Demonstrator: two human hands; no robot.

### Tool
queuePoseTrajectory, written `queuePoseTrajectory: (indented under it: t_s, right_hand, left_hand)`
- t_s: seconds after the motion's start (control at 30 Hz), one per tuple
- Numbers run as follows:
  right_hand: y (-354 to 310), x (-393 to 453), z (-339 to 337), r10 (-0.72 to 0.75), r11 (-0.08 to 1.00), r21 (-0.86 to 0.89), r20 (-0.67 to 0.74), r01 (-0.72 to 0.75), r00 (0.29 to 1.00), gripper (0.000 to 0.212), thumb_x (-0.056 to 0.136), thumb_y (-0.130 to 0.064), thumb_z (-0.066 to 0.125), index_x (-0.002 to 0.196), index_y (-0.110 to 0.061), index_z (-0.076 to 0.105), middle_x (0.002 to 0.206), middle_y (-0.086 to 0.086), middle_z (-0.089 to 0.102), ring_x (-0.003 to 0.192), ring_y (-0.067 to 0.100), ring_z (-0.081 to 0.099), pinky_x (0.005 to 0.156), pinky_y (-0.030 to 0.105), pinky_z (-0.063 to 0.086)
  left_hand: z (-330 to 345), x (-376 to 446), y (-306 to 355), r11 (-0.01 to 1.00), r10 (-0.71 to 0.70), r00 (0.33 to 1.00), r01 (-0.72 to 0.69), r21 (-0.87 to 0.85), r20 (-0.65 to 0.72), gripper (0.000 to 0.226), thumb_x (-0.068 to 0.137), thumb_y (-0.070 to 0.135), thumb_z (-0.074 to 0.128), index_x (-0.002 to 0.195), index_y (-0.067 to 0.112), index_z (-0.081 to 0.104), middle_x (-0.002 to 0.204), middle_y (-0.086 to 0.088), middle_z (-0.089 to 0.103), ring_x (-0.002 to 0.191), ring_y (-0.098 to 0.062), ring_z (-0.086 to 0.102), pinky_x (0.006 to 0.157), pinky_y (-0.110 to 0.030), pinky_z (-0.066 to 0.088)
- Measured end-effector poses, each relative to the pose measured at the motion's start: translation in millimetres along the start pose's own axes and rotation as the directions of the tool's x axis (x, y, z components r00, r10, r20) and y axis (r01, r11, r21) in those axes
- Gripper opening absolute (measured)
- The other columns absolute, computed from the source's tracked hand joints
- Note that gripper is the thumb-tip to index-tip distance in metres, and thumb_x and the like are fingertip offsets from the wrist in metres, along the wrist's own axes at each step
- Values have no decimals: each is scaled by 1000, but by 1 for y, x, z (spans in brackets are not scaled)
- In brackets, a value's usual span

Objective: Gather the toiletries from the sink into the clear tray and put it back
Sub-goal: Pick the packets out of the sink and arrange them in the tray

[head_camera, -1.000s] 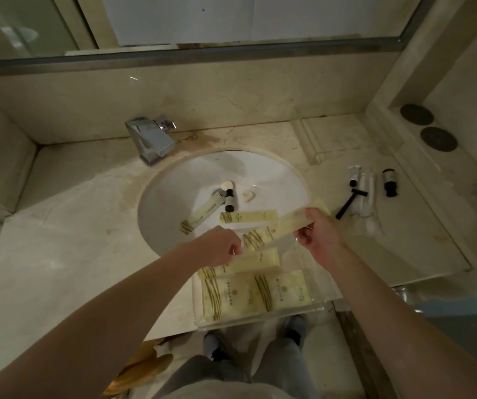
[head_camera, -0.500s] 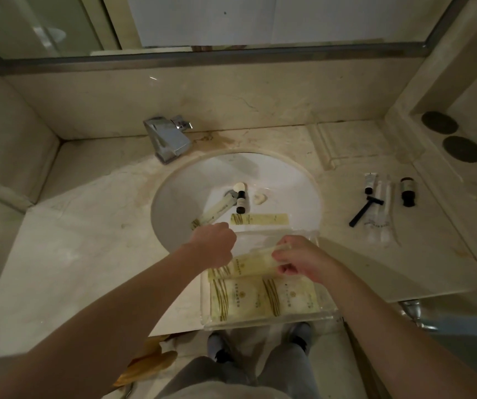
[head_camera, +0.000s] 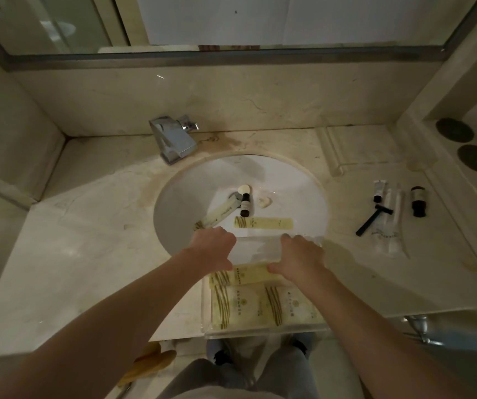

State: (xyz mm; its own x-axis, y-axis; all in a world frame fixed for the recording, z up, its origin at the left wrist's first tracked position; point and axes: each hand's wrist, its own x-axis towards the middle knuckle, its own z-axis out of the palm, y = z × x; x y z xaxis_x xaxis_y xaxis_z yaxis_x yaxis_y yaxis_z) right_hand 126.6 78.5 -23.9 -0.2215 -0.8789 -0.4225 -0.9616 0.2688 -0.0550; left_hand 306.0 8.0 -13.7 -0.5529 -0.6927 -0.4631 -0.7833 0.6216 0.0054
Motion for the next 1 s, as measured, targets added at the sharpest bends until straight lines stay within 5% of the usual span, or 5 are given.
queuePoseTrajectory:
  t_s: [0.23,0.47,0.77,0.9,1.0]
  right_hand:
    - [2,19,-17,-59,983,157,-193,90,979,30,86,-47,52,96,-19,48,93,1,61,80,23,58,65,31,45]
    - [-2,59,-18,-9,957,284,-154,53,988,12,89,-32,50,92,-21,54,93,-1,59,81,19,54,66,31,44]
    - [-9,147,1,-166,985,100,331,140,929,44,89,-37,51,123,-10,57,132,13,47,117,31,47,95,40,45]
    - [-10,174,24,-108,990,-24,515,141,850,65,86,-45,51,141,-13,40,159,10,8,142,38,16,112,50,27]
    - [-10,175,26,-88,989,-57,506,135,858,57,88,-36,52,136,-6,43,142,13,34,125,36,41,103,46,40]
  left_hand:
    - [-1,12,-12,880,-300,934,192,-435,-193,24,84,44,59,78,22,52,83,3,60,76,-16,56,61,-27,42]
    - [18,49,-38,557,-563,826,408,-723,32,10,84,27,58,87,17,59,95,-5,60,78,-19,57,62,-29,42]
    - [44,109,-70,713,-444,859,511,-480,254,40,91,24,50,129,12,58,133,-14,47,124,-29,48,104,-33,38]
    - [63,123,-76,795,-366,870,477,-375,330,41,88,19,51,127,14,58,134,-10,51,126,-27,47,104,-34,39]
    - [77,124,-79,815,-367,879,462,-350,305,38,88,16,52,126,15,56,132,-11,48,123,-32,45,103,-40,41]
